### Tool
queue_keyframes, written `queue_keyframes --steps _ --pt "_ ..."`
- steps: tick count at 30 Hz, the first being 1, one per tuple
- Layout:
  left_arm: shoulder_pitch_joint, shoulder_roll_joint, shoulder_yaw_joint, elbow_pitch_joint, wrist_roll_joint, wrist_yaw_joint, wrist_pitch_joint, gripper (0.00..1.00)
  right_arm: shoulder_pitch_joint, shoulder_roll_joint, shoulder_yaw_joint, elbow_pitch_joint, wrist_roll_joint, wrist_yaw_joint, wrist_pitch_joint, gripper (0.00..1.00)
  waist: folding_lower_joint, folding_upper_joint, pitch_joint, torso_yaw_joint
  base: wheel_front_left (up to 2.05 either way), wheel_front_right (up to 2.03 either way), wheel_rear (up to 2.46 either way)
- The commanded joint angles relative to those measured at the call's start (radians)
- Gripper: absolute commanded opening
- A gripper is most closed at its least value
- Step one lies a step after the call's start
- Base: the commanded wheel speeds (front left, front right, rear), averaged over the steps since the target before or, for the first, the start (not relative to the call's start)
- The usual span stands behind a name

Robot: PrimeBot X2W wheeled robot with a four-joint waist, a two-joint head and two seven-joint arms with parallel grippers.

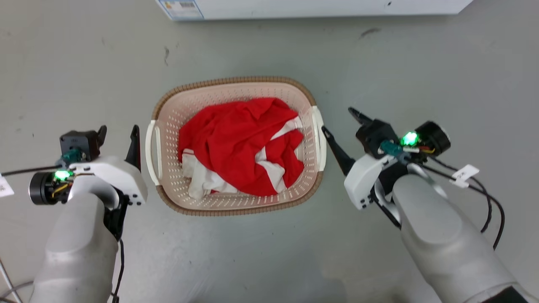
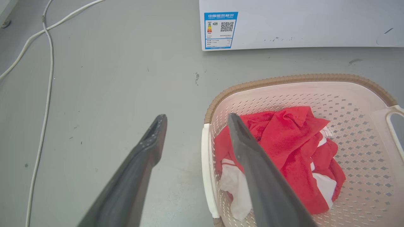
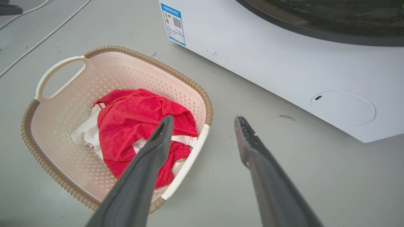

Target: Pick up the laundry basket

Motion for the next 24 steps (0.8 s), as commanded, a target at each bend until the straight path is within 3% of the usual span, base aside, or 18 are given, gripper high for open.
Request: queue_keyframes --steps 1,9,24 --pt "-0.033 0.006 -0.007 0.014 -0.013 0.001 -0.002 1.00 -0.041 -0.001 0.006 0.014 0.010 -0.001 -0.001 1.00 -0.0002 0.0001 0.052 0.007 0.00 0.00 0.00" --pt "-0.106 -0.009 -0.074 0.114 -0.080 0.001 -0.002 1.00 -0.129 0.000 0.052 0.147 0.047 -0.001 -0.001 1.00 -0.0002 0.0001 0.152 0.025 0.00 0.00 0.00" --pt "-0.199 -0.030 -0.165 0.185 -0.158 0.001 -0.003 1.00 -0.235 0.000 0.110 0.288 0.087 -0.001 0.002 1.00 -0.0002 0.0001 0.266 0.058 0.00 0.00 0.00"
